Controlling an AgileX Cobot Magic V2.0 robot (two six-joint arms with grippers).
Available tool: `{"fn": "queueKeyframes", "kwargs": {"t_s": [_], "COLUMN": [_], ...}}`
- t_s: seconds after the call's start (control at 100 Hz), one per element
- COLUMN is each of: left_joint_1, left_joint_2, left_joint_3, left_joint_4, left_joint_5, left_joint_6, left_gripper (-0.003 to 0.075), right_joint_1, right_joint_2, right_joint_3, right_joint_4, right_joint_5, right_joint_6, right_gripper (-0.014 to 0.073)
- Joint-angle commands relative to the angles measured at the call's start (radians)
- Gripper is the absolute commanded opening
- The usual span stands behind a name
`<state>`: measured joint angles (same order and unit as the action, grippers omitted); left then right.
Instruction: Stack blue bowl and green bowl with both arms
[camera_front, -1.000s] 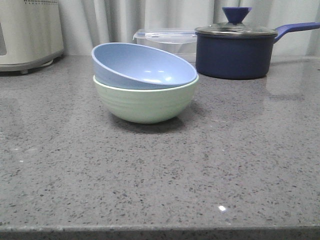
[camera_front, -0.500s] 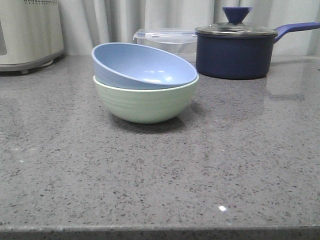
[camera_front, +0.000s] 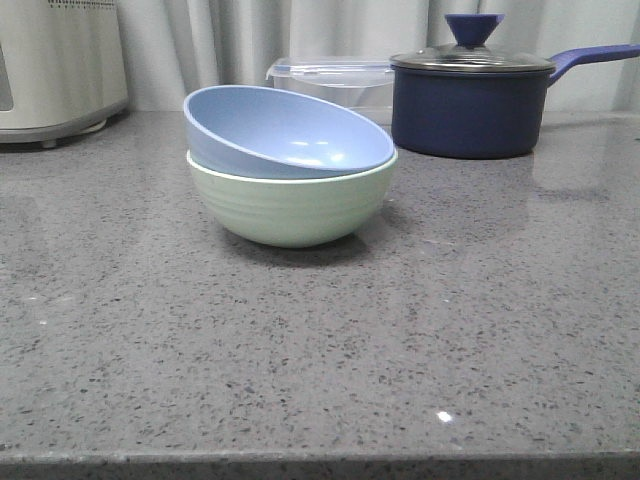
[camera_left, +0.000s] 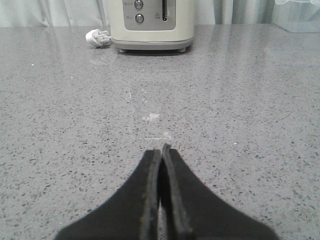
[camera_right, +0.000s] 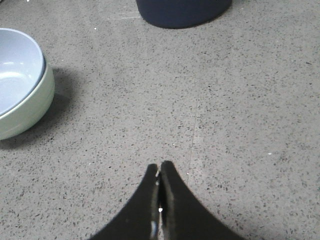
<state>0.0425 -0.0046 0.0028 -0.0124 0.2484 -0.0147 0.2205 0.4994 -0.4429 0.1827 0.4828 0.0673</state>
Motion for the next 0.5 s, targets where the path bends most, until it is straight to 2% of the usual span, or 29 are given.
{"fn": "queueKeyframes", "kwargs": {"t_s": [0.0,0.13,0.28,0.49], "left_joint_1": [0.0,0.0,0.0,0.0], "left_joint_2": [-0.034,-0.034,-0.034,-0.034], "left_joint_3": [0.04,0.04,0.04,0.04], "left_joint_4": [-0.001,-0.001,-0.001,-0.001], "left_joint_5": [-0.075,-0.075,-0.075,-0.075], "left_joint_6": [-0.006,-0.006,-0.006,-0.006], "left_gripper": [-0.002,-0.002,-0.002,-0.002], "right_joint_1": [-0.005,-0.025,-0.095,-0.164], "right_joint_2": [0.0,-0.012,-0.034,-0.088], "right_joint_3": [-0.027,-0.027,-0.02,0.075], "right_joint_4": [-0.006,-0.006,-0.043,-0.078], "right_joint_5": [-0.07,-0.07,-0.095,-0.239], "right_joint_6": [-0.007,-0.007,-0.007,-0.007], "right_gripper": [-0.0081,-0.0081,-0.0081,-0.0081]}}
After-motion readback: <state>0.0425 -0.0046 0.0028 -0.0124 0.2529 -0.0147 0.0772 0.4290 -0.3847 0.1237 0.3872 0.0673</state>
